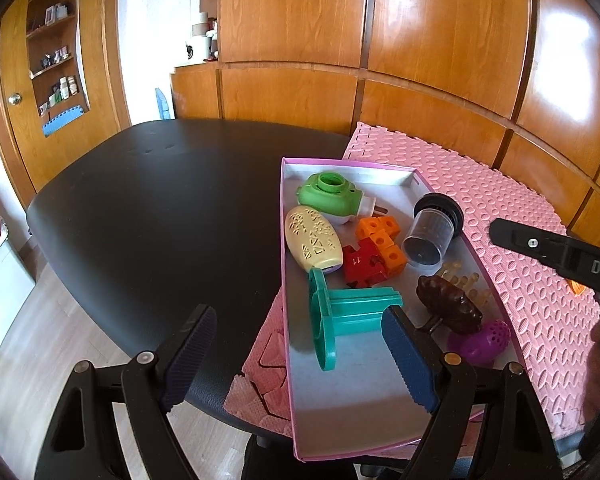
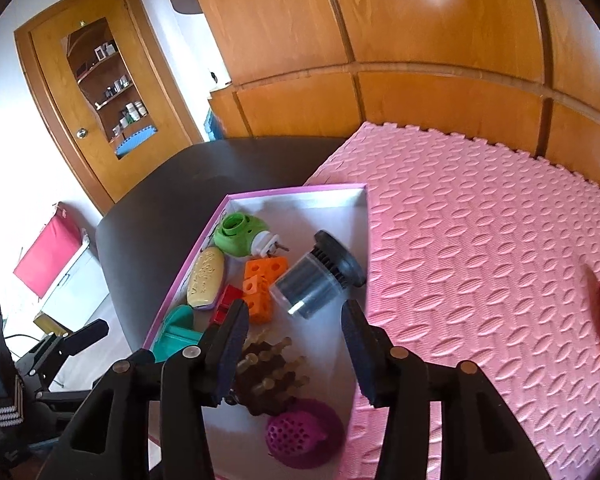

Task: Organize rigid objects
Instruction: 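Lower the brown comb beside the purple brush and open the right gripper, then move the left gripper to the red cylinder on the mat and grasp it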

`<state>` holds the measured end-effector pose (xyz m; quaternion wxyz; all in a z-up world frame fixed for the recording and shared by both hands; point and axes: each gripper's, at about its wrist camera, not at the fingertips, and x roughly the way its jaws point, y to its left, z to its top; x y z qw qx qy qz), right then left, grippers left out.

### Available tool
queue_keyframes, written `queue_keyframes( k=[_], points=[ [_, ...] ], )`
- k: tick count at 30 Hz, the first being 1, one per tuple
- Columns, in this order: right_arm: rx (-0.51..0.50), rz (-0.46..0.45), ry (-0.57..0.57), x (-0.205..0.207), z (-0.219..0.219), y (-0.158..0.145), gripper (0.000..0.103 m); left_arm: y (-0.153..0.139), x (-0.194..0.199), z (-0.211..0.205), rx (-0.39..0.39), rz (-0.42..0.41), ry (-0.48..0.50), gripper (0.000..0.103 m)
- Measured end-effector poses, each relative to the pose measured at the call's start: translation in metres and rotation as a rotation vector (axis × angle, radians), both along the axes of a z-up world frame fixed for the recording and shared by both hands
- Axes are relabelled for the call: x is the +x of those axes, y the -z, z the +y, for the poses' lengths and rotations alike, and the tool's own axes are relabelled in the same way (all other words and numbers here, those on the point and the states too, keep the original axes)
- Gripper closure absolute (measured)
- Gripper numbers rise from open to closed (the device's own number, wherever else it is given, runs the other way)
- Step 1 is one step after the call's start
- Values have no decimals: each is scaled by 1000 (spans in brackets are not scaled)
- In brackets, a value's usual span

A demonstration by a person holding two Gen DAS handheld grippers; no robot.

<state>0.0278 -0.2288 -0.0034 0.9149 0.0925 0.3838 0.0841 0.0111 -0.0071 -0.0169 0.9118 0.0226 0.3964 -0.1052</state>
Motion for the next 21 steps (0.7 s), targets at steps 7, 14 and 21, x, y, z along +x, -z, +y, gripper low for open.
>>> queue_keyframes(
  k=[7, 14, 21],
  points=[
    [-57, -21, 53, -15, -22, -8, 54, -3, -2, -4, 6, -5, 13, 18],
    [-97, -18, 107, -26, -51, -9, 54, -12, -5, -12, 15, -32, 41, 18],
    [-126, -22, 198, -40, -97, -14, 54, -20, -8, -27, 26, -51, 89, 18]
  ],
)
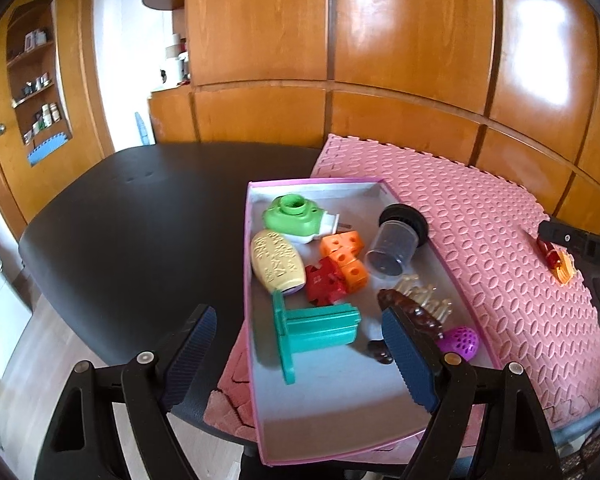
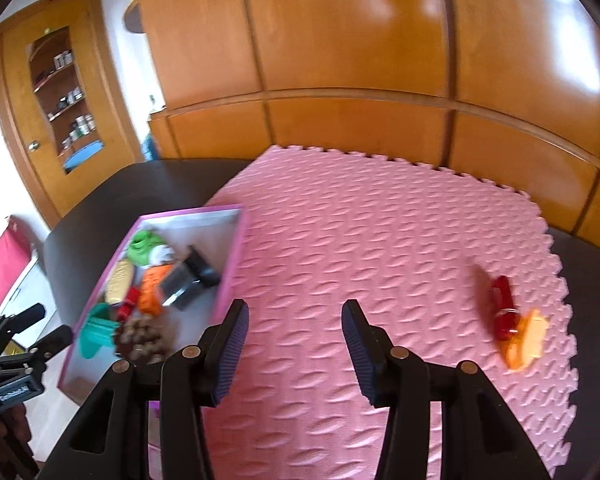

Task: Organize rigid objects
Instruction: 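Move the left gripper to the red cylinder on the mat and grasp it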

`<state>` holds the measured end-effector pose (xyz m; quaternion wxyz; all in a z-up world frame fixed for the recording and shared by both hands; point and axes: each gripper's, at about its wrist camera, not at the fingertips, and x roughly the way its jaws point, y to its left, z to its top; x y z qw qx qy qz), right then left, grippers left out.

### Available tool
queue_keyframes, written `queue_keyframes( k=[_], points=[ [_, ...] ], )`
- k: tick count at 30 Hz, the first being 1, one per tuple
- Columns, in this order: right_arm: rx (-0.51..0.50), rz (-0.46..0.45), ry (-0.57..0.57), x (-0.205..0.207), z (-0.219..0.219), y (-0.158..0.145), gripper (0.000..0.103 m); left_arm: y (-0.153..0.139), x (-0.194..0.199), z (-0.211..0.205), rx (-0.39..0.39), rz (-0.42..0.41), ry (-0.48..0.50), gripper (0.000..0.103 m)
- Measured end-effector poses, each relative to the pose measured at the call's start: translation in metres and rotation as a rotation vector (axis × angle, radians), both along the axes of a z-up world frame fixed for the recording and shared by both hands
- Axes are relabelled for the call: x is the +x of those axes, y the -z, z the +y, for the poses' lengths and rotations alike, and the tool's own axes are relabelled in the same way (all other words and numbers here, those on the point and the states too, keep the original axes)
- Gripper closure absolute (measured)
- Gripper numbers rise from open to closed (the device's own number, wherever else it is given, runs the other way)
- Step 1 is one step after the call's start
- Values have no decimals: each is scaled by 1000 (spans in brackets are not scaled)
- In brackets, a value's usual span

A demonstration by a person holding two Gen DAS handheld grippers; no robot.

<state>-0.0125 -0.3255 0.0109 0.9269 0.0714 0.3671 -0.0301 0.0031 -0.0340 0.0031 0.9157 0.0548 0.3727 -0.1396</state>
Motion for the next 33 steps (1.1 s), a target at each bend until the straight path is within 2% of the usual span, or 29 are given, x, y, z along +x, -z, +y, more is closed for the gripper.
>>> queue_keyframes(
  k=[8, 15, 22, 27, 33],
  points=[
    [-82, -4, 147, -24, -67, -10, 54, -10, 1, -21, 12, -22, 45, 18],
    [-70, -10, 365, -53, -139, 1, 54, -19, 0, -55, 31, -40, 118, 18],
    [67, -39, 626, -84, -202, 12, 54, -29, -6, -108, 43, -58, 237, 18],
    [180, -48, 711, -99, -223, 15, 54, -28, -14, -153, 42, -41, 344, 18],
    [243, -46, 745, -106, -233, 18, 54, -17, -22, -209, 64, -3, 475, 18]
  ],
)
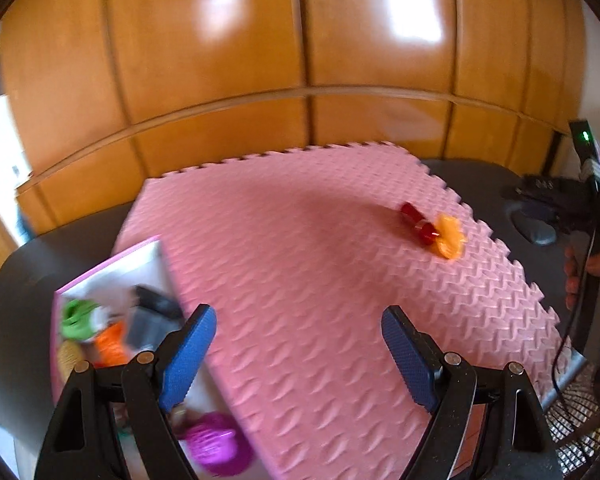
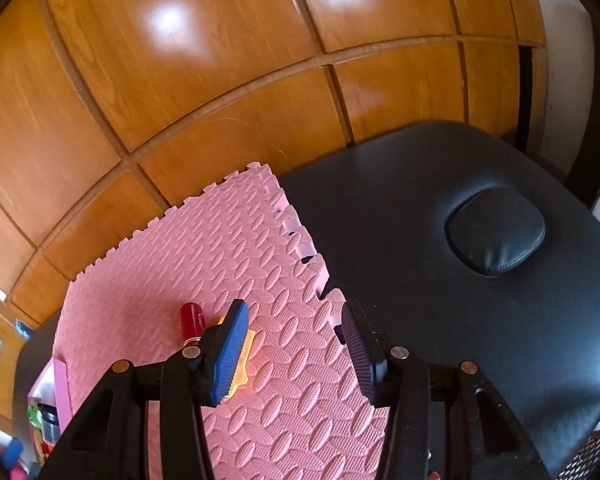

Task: Organize rigid objects
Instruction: 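Move the left gripper to the red cylinder on the mat and grasp it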

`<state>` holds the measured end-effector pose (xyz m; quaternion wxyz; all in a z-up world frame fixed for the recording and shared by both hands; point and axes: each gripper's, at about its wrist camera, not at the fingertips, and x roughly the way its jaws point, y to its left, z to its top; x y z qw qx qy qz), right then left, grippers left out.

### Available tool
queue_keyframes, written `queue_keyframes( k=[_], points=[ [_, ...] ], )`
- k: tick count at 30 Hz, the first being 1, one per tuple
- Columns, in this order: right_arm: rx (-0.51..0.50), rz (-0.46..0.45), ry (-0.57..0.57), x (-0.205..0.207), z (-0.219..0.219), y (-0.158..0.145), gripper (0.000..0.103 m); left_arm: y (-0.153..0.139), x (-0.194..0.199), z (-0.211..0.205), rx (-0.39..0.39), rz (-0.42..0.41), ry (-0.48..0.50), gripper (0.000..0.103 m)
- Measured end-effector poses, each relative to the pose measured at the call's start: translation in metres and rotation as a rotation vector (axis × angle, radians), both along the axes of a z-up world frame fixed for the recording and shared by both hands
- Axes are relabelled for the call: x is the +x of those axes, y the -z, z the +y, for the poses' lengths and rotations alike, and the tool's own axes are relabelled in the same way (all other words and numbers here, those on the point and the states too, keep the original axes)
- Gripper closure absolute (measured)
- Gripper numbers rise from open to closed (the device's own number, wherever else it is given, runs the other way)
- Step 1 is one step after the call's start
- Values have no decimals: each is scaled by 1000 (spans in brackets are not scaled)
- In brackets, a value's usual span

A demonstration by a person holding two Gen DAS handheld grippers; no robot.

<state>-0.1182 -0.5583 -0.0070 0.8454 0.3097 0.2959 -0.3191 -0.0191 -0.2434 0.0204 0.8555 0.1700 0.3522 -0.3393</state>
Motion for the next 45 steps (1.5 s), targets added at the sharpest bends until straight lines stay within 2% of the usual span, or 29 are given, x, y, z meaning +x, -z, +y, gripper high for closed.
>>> queue_keyframes(
  k=[5, 10, 12, 15, 21, 24, 29, 32, 37, 39, 45],
  points=[
    [51, -22, 21, -6, -7, 3, 54, 11, -7, -46, 6, 51, 78, 19],
    [104, -36, 34, -9, -14, 6, 54, 21, -16, -90, -3, 90, 170, 27],
    [121, -39, 33, -10, -15, 7, 54, 28, -15, -106, 5, 123, 193, 34],
    [136, -44, 25, -9, -14, 8, 54, 35, -5, -124, 2, 185, 185, 42],
    [141, -59, -5, -7, -10, 5, 54, 47, 25, -164, -1, 257, 143, 56],
    [151, -63, -11, -7, -9, 5, 54, 50, 40, -181, -9, 263, 120, 59],
    [167, -53, -26, -3, -8, 8, 54, 52, 57, -208, -35, 275, 108, 59],
    [172, -47, -37, 0, -7, 9, 54, 62, 68, -226, -8, 274, 98, 59],
    [183, -35, -39, 2, -8, 13, 54, 87, 78, -237, 49, 313, 99, 62],
    [184, -31, -36, 2, -9, 15, 54, 88, 75, -230, 55, 270, 100, 78],
    [179, -21, -41, 4, -7, 17, 54, 86, 63, -193, 56, 257, 82, 78]
  ],
)
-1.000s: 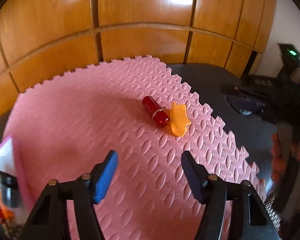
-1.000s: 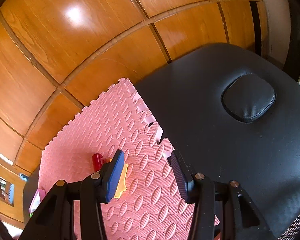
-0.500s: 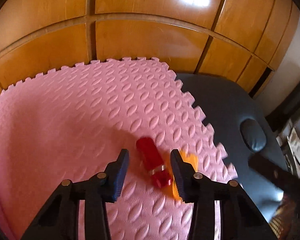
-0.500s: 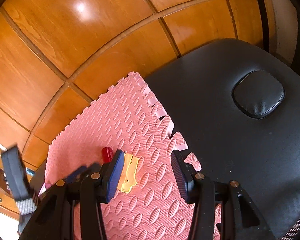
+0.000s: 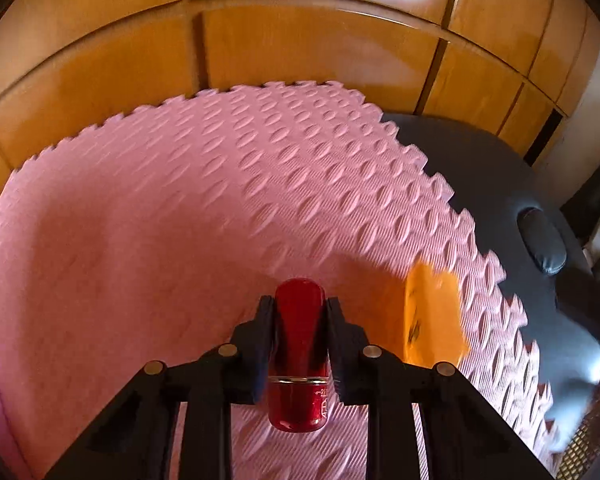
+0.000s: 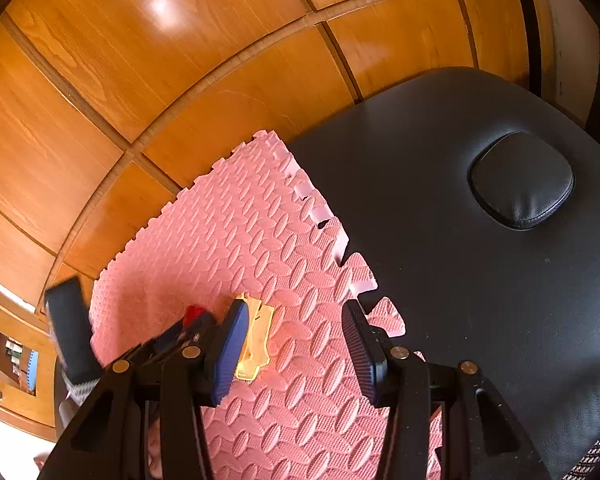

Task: Organize rigid objects
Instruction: 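Move the left gripper to the red cylinder on the mat and grasp it, then grasp the yellow-orange plastic piece with the right gripper while the left gripper holds the red cylinder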

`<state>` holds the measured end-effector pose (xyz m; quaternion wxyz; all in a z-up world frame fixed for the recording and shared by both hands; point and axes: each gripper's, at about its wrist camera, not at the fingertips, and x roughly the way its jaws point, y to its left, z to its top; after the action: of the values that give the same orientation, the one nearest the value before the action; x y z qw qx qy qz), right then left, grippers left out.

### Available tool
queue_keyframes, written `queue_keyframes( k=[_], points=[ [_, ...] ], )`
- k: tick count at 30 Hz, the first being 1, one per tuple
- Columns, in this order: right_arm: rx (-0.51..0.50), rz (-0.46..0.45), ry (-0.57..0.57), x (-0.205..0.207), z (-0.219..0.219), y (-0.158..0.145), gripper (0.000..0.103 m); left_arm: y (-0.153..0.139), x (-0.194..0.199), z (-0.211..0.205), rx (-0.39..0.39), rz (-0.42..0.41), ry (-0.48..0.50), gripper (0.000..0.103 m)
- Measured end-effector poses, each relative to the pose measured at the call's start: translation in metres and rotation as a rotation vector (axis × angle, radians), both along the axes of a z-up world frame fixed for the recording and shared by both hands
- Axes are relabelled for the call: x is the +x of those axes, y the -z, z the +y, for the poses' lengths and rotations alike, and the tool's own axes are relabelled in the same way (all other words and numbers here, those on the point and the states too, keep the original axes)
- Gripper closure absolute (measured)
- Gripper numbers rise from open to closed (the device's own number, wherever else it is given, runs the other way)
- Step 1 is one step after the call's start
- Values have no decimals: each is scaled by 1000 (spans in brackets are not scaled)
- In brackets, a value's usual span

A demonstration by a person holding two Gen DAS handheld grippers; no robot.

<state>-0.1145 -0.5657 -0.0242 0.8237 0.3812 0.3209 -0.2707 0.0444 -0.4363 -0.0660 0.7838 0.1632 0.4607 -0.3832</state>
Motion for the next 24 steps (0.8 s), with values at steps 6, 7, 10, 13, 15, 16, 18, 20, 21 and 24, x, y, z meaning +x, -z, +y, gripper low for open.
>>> queue_keyframes(
  k=[6, 7, 10, 13, 15, 16, 18, 20, 21, 24],
  points=[
    [-4, 21, -47, 9, 6, 5, 54, 0, -30, 42, 11, -1, -19, 78],
    [-3, 24, -61, 11, 8, 6, 54, 0, -36, 49, 14, -13, -20, 78],
    [-11, 41, -111, 22, 15, 9, 54, 1, -48, 68, 3, -18, -23, 78],
    [-47, 54, -146, 32, 22, 9, 54, 3, -57, 84, -21, -38, -15, 78],
    [-63, 65, -170, 39, 26, 10, 54, 4, -62, 91, -38, -74, -6, 78],
    [-68, 74, -180, 44, 28, 11, 54, 5, -64, 92, -42, -88, -3, 78],
    [-84, 88, -204, 53, 32, 13, 54, 6, -65, 95, -57, -98, -1, 78],
    [-107, 99, -219, 60, 35, 15, 54, 6, -64, 96, -64, -92, -2, 78],
    [-119, 105, -223, 64, 36, 16, 54, 6, -63, 96, -69, -89, -3, 77],
    [-135, 148, -231, 74, 37, 24, 54, 7, -64, 99, -76, -95, -3, 77]
  ],
)
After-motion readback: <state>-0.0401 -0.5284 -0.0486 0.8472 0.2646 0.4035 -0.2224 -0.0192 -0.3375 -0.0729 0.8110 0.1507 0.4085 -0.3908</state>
